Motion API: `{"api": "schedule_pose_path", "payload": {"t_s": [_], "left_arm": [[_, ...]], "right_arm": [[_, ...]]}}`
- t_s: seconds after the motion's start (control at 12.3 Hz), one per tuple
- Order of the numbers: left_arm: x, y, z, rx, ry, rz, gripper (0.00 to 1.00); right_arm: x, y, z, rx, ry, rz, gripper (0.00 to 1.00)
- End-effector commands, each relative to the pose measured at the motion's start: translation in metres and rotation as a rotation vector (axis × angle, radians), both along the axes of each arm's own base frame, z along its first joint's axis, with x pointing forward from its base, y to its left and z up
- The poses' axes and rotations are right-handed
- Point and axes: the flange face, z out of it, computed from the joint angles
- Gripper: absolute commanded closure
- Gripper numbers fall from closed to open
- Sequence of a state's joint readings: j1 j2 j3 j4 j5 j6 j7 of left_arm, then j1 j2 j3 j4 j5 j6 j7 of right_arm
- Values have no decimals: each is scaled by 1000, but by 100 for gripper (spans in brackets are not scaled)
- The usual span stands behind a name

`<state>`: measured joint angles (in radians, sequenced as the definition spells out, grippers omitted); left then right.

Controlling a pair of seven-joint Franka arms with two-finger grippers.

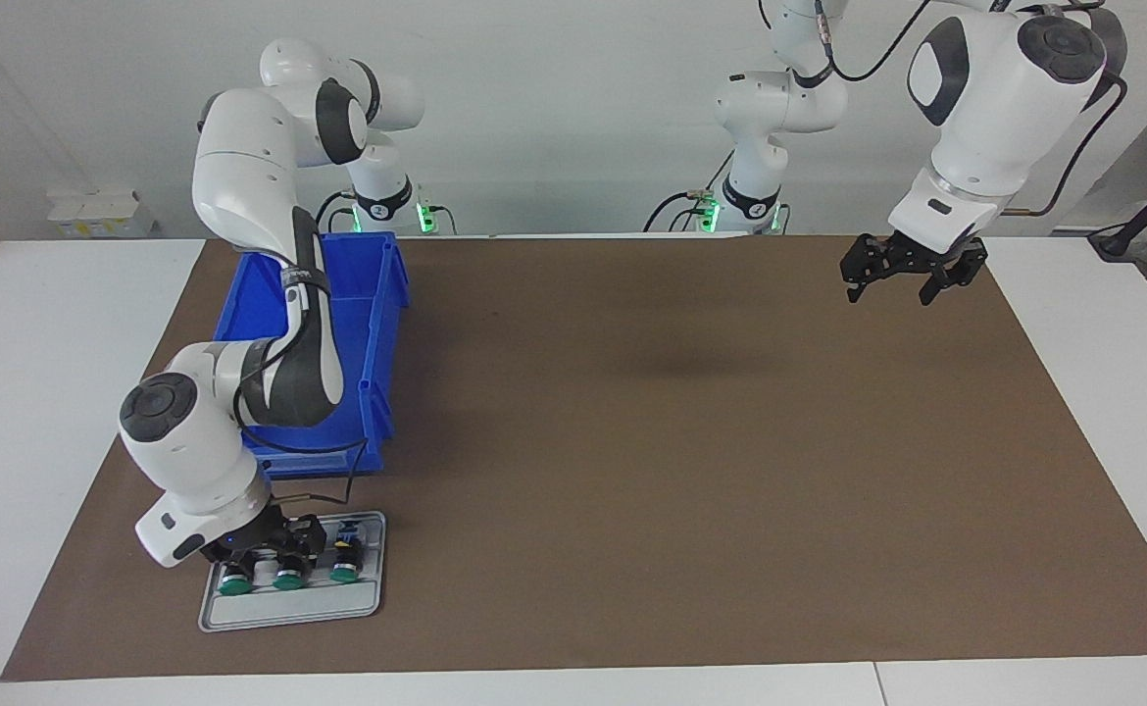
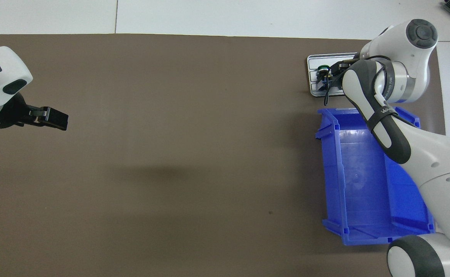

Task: Place and press button with both arms
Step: 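Grasp one black button with the right gripper and lift it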

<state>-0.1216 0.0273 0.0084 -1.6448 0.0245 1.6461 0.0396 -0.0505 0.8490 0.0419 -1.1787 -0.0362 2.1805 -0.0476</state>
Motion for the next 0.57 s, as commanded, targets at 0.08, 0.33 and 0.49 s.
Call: {"api": "schedule_pose_path", "payload": {"t_s": [0.08,0.33,0.49], "left_arm": [[-8,3,1,16,-10,10,0],[-8,3,1,16,-10,10,0],[-8,3,1,16,-8,10,0]], "right_arm": [[-8,-2,4,0,9,23,57],[-9,-1,19,-1,5,20,100],[-13,1,42,3,-4,0,100]]}}
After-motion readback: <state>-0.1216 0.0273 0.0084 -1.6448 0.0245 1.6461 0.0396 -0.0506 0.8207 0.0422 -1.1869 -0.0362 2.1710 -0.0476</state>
